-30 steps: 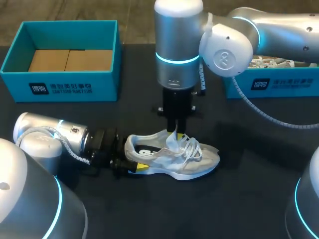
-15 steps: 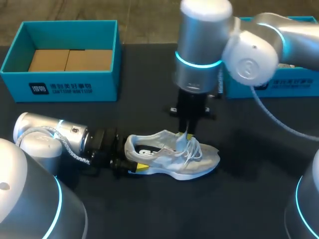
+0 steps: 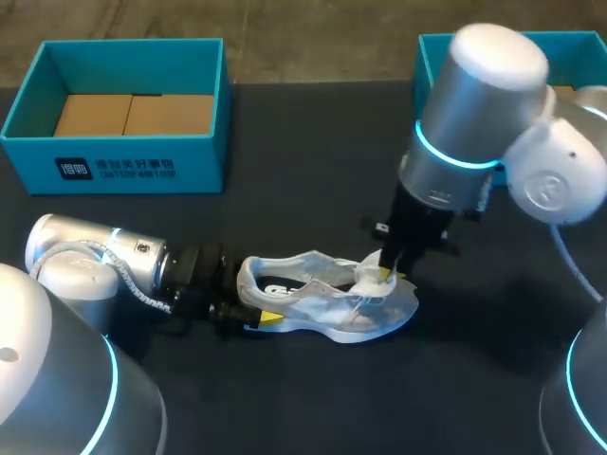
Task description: Take the shoe out of the shoebox, open the shoe tongue, remove and reinsert the insole, then place the shoe into the shoebox
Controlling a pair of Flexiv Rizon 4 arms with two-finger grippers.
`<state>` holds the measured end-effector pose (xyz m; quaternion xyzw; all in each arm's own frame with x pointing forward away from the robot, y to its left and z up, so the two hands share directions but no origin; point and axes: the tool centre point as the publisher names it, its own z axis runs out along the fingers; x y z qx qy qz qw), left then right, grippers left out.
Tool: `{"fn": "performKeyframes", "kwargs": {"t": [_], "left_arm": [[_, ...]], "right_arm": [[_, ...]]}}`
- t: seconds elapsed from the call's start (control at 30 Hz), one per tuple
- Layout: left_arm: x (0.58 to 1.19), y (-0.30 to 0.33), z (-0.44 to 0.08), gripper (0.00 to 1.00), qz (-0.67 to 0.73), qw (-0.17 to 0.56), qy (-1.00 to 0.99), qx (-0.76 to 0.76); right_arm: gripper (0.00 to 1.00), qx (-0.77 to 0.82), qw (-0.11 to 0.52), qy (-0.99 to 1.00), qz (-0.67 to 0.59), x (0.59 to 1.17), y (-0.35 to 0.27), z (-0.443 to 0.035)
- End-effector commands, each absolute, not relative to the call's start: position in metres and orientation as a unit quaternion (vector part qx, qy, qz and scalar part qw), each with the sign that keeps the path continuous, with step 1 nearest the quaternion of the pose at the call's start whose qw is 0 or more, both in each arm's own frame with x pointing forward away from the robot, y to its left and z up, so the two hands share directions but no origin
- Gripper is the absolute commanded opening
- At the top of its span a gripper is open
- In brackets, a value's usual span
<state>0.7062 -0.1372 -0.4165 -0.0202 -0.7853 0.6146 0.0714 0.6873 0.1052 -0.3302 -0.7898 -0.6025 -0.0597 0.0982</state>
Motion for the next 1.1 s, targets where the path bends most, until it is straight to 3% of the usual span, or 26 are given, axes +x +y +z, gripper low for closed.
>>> {"fn": "performKeyframes", "kwargs": {"t": [0.03,0.47,0.57,0.7,0.77,0.93,1.1], "left_arm": [[0.706,-0.137,-0.419,0.00,0.614,0.072,-0.786,-0.020],[0.706,-0.137,-0.419,0.00,0.614,0.072,-0.786,-0.020],[0.706,-0.137,-0.419,0.00,0.614,0.072,-0.786,-0.020],[0.706,-0.137,-0.419,0.00,0.614,0.072,-0.786,-0.020],[0.706,-0.137,-0.419,0.00,0.614,0.072,-0.786,-0.020],[0.706,-0.137,-0.419,0.00,0.614,0.072,-0.786,-0.020],[0.706,-0.137,-0.419,0.00,0.614,0.072,-0.786,-0.020]], "right_arm": [[0.00,-0.773,0.181,-0.585,-0.167,0.685,0.092,-0.340],[0.01,-0.764,0.210,-0.573,-0.208,0.679,0.075,-0.356],[0.16,-0.755,0.218,-0.578,-0.220,0.677,0.073,-0.358],[0.30,-0.755,0.222,-0.576,-0.220,0.674,0.071,-0.355],[0.44,-0.755,0.216,-0.578,-0.223,0.673,0.070,-0.349],[0.58,-0.753,0.190,-0.592,-0.213,0.672,0.071,-0.323],[0.60,-0.753,0.164,-0.607,-0.196,0.672,0.073,-0.295]]}}
